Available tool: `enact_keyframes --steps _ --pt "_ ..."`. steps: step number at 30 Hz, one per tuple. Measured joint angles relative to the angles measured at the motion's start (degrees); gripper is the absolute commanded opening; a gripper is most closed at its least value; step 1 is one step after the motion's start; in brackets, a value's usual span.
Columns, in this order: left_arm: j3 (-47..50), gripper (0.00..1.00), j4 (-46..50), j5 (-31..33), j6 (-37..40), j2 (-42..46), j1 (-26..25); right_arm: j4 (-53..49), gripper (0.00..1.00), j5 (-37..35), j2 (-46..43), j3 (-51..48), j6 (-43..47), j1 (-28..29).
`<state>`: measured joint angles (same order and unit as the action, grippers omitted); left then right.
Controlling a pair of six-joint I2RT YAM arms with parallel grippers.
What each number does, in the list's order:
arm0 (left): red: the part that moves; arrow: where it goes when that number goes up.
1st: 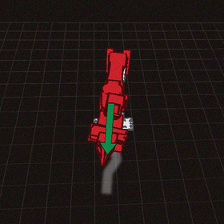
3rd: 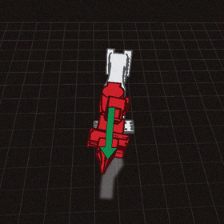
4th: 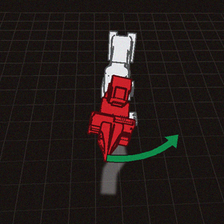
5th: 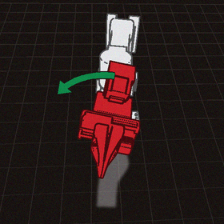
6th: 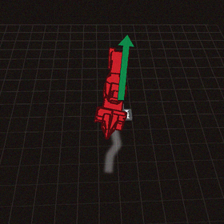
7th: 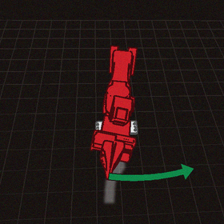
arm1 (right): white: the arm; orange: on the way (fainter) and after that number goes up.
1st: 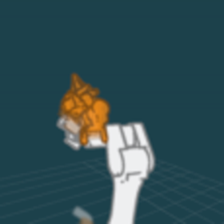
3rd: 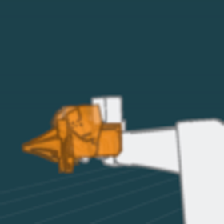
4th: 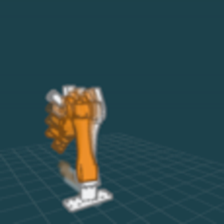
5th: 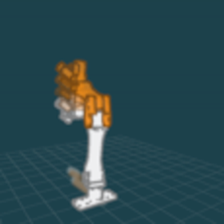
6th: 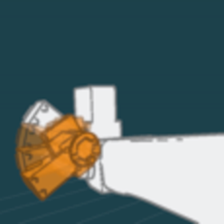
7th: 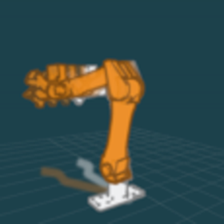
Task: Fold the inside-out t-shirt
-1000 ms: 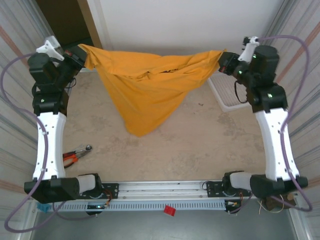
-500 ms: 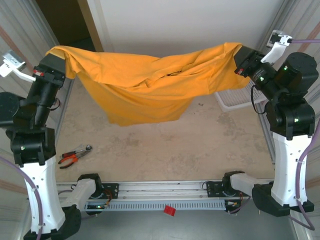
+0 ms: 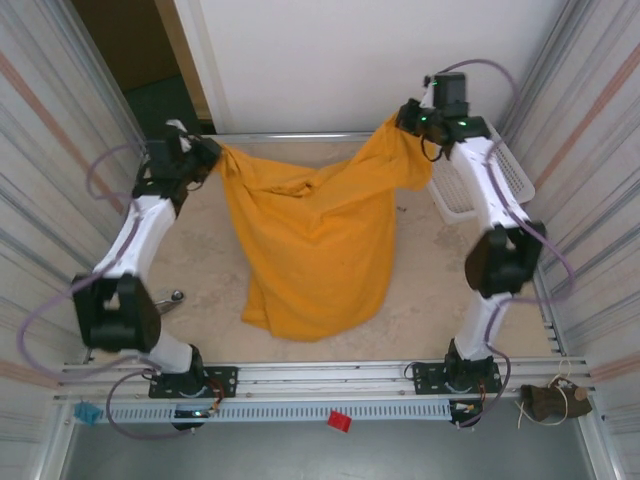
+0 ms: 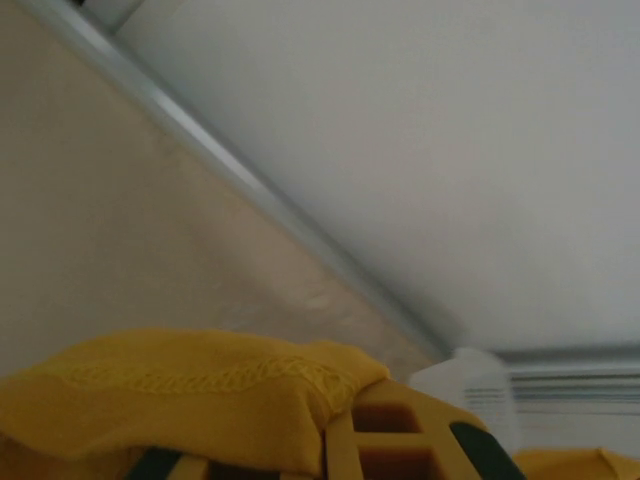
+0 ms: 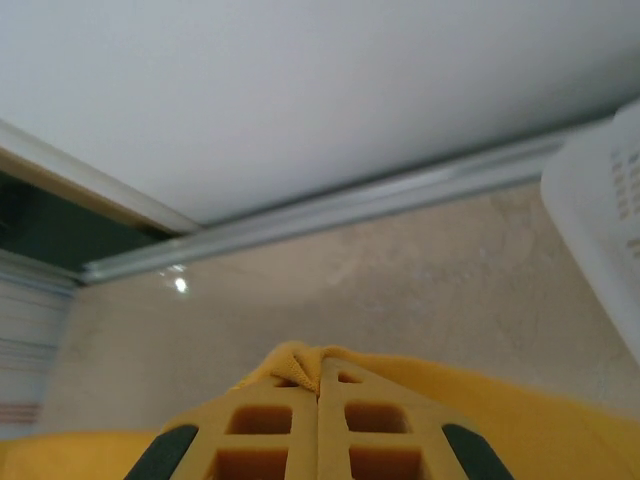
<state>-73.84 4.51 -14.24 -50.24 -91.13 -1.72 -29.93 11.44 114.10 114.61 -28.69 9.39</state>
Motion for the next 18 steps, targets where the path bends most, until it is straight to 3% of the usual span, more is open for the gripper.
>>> enact_keyframes --steps 1,3,5,7,9,12,15,18 --pt "-0.85 0.27 0.11 0.24 1.27 -3.48 -0.17 -0.83 0.00 -0.70 4.59 3.19 0.70 0.50" --pt "-4.33 0.54 0.33 0.20 3.69 -9.35 -0.13 -3.34 0.00 -2.16 12.98 11.82 2.32 1.55" --pt "-9.53 0.66 -0.09 -0.98 5.44 -14.51 0.37 -6.21 0.49 -3.50 20.70 22.29 3.98 2.43" --pt "-12.76 0.76 -0.46 -2.45 6.93 -16.33 1.16 -7.52 0.64 -4.20 22.62 25.40 4.90 3.17" --pt "-13.07 0.80 -0.68 -3.32 8.24 -15.17 1.88 -9.09 0.66 -4.26 20.50 23.61 5.42 3.69" --pt "-9.51 0.80 0.11 -3.76 9.18 -9.09 2.64 -7.56 0.71 -5.42 8.74 7.76 5.64 4.81" --pt "-0.22 0.80 3.15 -3.48 9.53 2.47 2.01 -5.07 0.74 -6.32 -8.96 -13.60 4.85 6.78" --pt "9.92 0.80 8.68 -1.03 10.10 15.43 -2.19 -2.10 0.74 -5.79 -25.83 -31.89 2.95 8.50"
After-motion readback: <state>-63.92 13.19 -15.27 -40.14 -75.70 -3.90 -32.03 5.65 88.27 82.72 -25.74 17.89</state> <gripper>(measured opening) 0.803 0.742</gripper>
